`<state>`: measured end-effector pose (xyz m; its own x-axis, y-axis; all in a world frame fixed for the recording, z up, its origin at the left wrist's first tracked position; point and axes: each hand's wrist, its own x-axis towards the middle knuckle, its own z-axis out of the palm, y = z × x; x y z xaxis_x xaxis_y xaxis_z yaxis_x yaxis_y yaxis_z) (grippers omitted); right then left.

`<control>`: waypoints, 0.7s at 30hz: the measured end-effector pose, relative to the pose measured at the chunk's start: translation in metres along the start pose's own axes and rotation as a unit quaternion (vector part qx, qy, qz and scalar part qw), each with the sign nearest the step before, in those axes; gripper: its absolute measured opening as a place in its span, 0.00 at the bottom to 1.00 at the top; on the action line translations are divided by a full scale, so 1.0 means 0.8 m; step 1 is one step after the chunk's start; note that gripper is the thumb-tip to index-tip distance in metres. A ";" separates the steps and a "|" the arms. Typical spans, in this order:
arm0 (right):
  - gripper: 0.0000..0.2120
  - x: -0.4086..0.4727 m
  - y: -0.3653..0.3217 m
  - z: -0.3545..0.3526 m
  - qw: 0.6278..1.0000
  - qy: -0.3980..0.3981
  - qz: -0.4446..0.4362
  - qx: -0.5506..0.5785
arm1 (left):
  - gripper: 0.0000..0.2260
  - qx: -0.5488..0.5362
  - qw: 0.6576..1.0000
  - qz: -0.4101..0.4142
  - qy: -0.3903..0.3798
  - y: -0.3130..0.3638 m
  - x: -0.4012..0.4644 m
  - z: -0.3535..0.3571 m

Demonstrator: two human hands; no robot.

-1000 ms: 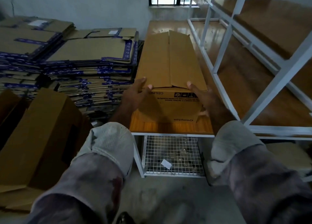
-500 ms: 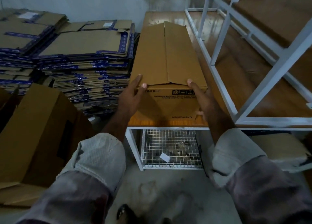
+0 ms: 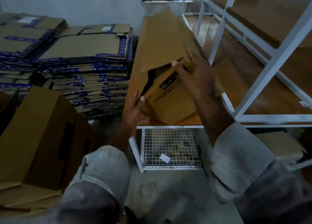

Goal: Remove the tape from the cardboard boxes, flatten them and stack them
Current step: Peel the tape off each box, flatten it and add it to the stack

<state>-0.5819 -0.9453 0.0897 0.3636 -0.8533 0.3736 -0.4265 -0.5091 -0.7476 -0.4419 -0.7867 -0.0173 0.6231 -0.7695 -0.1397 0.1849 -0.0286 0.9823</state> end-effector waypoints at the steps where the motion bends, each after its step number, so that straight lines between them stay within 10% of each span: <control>1: 0.40 -0.002 -0.010 0.007 0.998 -0.001 -0.034 -0.053 | 0.23 -0.017 1.000 -0.024 0.009 -0.011 -0.005 0.002; 14: 0.35 -0.092 -0.048 0.082 0.952 -0.040 -0.123 -0.277 | 0.38 -0.337 0.929 -0.062 0.138 -0.015 -0.018 -0.045; 18: 0.33 -0.085 -0.034 0.055 0.978 -0.078 -0.128 -0.146 | 0.38 -0.222 0.965 -0.064 0.127 0.006 -0.013 -0.050; 21: 0.34 -0.077 0.001 0.030 0.993 0.103 -0.057 -0.029 | 0.36 -0.142 0.978 -0.069 0.138 0.012 -0.004 -0.052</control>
<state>-0.5851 -0.8903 0.0528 0.2369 -0.7918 0.5630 -0.4421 -0.6039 -0.6632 -0.4107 -0.7582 -0.0128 0.7511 -0.5690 -0.3349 0.4604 0.0879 0.8833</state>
